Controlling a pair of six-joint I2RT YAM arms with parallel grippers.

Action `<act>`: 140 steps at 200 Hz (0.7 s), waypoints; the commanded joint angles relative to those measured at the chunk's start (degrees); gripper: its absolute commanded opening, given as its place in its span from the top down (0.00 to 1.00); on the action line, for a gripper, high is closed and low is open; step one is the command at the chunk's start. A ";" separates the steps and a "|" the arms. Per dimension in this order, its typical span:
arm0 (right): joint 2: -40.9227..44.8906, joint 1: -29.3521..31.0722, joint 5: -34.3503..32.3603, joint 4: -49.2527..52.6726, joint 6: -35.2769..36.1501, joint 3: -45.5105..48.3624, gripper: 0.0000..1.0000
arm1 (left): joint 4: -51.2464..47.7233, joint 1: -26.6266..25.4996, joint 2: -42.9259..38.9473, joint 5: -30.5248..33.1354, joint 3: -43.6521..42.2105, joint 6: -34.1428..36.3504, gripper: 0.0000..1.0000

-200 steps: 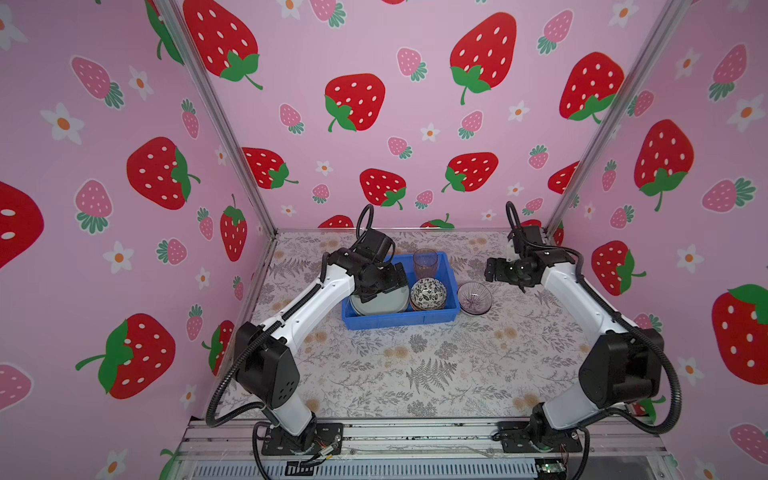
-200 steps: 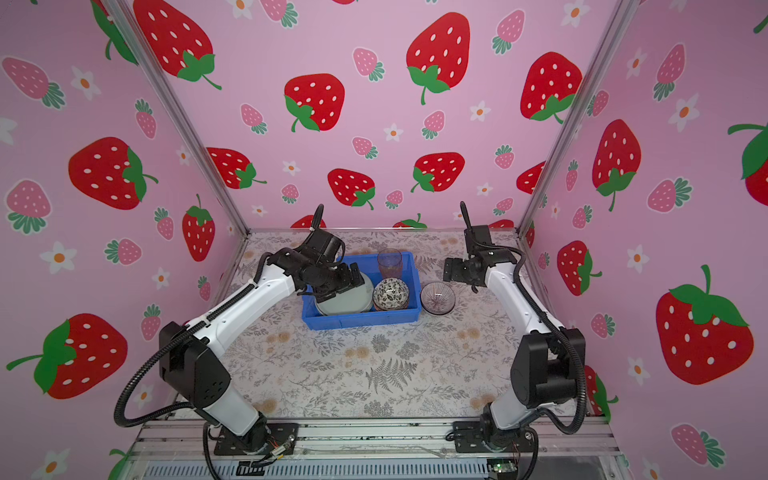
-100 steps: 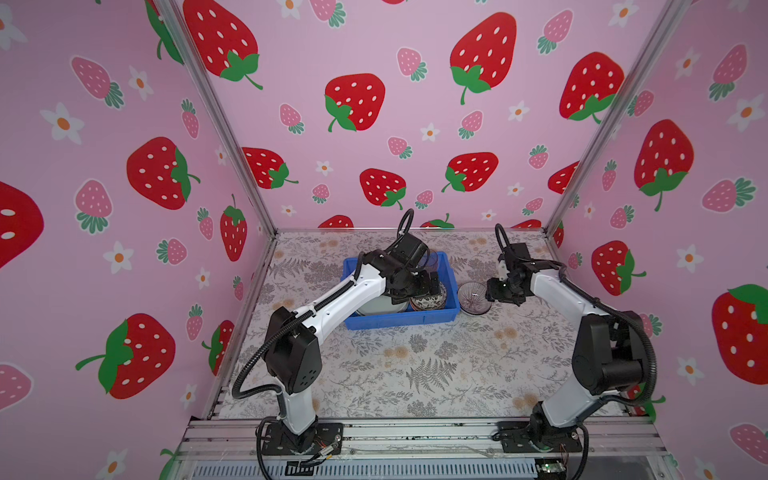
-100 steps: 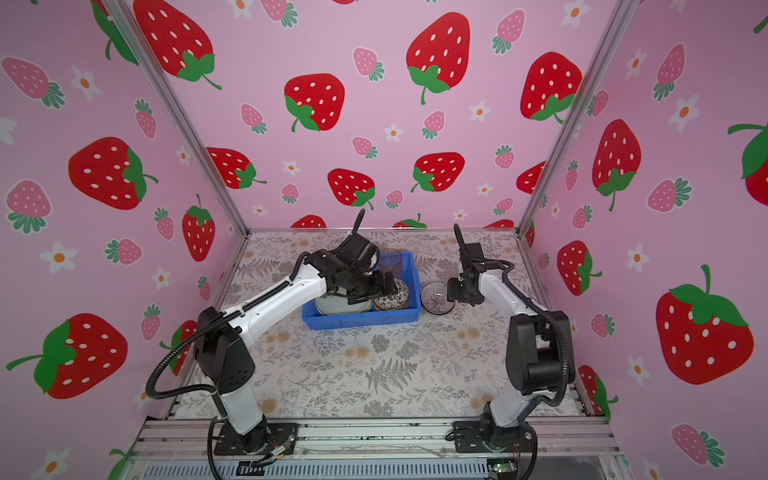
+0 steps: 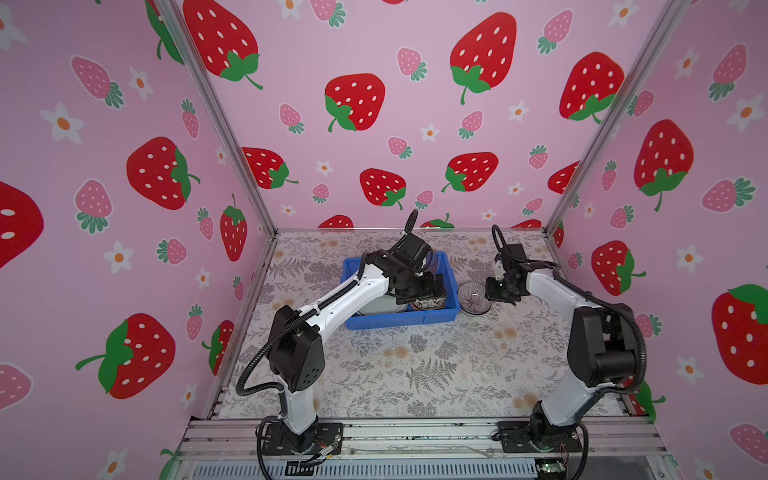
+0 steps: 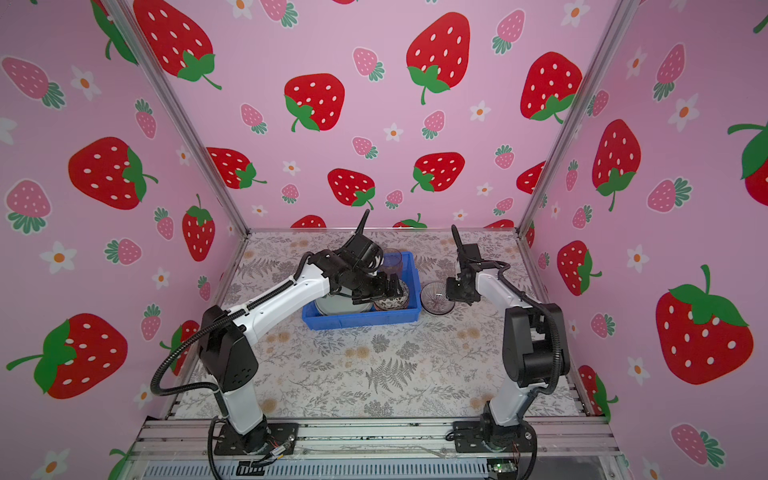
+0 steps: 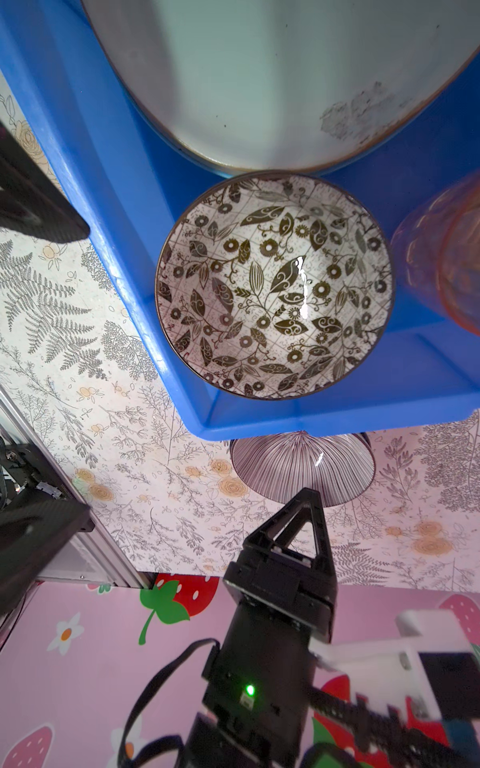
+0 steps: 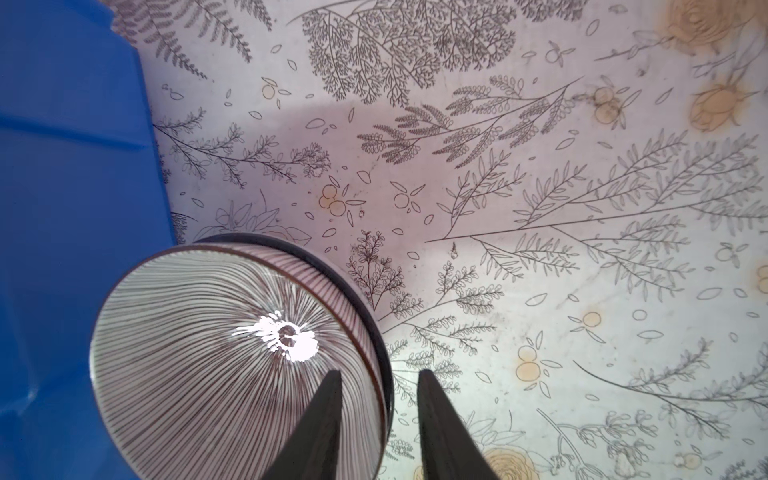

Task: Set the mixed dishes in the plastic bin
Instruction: 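Grip the purple-striped bowl rim with the right gripper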

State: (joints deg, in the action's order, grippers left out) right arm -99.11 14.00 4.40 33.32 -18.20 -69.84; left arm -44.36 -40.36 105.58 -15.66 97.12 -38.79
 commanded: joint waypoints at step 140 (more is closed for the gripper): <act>-0.57 1.52 -1.32 0.11 0.35 -1.28 0.91 | -0.80 -0.03 -0.37 0.27 1.14 1.51 0.01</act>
State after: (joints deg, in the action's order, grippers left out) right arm -99.79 15.09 3.75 32.34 -18.15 -69.91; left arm -44.38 -40.34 105.58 -15.62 97.12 -37.69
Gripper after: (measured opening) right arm 0.119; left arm 0.990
